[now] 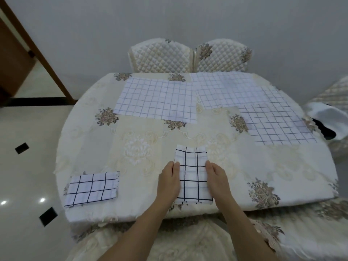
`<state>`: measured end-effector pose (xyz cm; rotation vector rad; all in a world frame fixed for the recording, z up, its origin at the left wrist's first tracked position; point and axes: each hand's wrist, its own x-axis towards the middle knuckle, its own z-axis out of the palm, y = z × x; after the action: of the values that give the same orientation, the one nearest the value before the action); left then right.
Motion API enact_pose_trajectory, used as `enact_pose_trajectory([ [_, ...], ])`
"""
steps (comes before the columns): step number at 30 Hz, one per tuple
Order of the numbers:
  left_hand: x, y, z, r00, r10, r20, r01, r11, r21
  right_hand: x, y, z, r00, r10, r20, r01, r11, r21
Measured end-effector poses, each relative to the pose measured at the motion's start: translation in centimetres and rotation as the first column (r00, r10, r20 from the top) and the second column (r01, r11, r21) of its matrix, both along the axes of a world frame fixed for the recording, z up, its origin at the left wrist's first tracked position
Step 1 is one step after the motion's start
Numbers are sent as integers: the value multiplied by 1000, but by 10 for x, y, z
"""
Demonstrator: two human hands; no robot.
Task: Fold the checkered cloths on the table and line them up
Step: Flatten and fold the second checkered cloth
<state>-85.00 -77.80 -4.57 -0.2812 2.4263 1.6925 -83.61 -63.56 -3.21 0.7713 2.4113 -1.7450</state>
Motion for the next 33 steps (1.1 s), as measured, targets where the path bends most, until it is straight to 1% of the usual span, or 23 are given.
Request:
enact_pose_trajectory([
  [2,9,-2,3,999,26,-21,-26,1000,-6,4,-3,-1,997,43,-62,-34,989,145],
  [3,13,-3,4,999,39,-31,-40,999,-16,6,-5,1,994,62,-94,-43,981,189],
  [6,27,-2,7,993,100,-65,-104,993,-62,12,-8,3,980,141,-140,-107,969,224],
  [9,46,-1,11,980,184,-77,-190,978,-85,21,-8,-1,960,242,-142,-210,954,213],
  [13,76,-4,13,956,262,-135,-281,949,-146,35,-9,-1,932,338,-135,-320,938,137],
  [16,102,-11,15,920,360,-155,-381,914,-137,45,-19,-2,899,414,-144,-404,910,94],
  [18,121,-20,19,885,438,-155,-458,880,-127,54,-31,-1,861,481,-168,-470,877,100],
  [21,151,-41,25,800,589,-112,-598,798,-78,70,-59,4,777,592,-213,-583,805,109],
  [25,195,-81,31,669,743,-29,-742,666,-76,93,-109,13,625,732,-272,-731,671,126],
  [29,246,-121,30,500,859,-108,-863,485,-140,123,-164,22,474,835,-280,-842,523,133],
  [33,296,-154,35,354,921,-164,-928,324,-186,156,-221,25,313,903,-295,-919,366,145],
])
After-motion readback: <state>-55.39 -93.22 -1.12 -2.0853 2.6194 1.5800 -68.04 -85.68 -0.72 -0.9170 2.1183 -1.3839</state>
